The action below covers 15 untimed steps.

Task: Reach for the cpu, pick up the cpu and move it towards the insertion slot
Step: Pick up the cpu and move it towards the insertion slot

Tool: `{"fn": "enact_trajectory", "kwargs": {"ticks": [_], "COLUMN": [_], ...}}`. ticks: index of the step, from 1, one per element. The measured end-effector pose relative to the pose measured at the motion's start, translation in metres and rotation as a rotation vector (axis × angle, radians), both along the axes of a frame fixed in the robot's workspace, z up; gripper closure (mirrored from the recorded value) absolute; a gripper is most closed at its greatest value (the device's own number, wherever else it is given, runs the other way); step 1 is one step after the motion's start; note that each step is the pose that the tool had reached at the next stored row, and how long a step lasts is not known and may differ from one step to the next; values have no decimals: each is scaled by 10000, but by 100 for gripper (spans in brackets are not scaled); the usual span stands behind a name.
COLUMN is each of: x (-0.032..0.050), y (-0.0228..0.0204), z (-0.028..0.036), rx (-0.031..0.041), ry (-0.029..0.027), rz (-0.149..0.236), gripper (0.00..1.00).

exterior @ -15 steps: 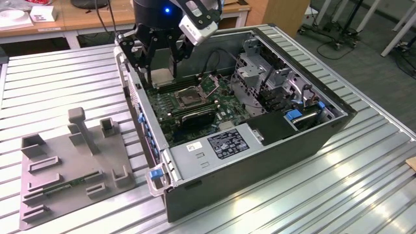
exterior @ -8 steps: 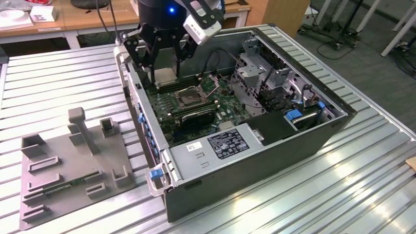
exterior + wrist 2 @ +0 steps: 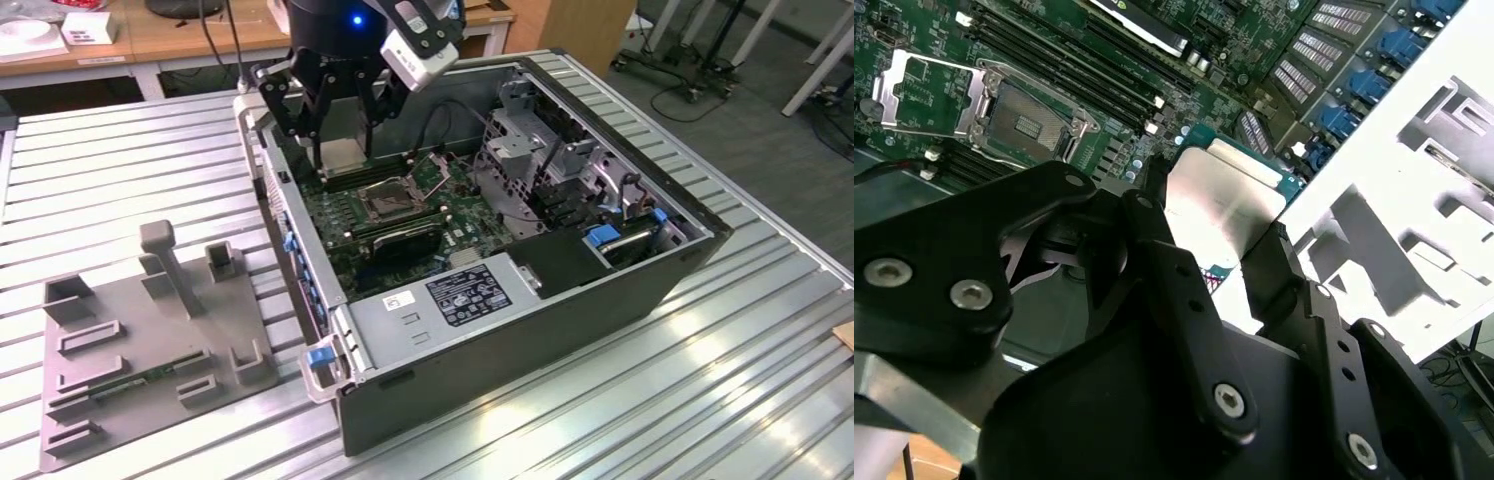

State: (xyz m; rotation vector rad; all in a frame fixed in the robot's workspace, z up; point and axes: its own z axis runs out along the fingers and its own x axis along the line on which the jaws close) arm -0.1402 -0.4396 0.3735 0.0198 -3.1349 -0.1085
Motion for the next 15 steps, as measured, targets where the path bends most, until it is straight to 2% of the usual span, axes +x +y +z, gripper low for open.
{"fn": "enact_trajectory", "kwargs": {"ticks": [15], "x": [54], "y": [12], "z": [-2], "rx": [-1], "ry": [0], "rz": [0], "gripper": [46]}}
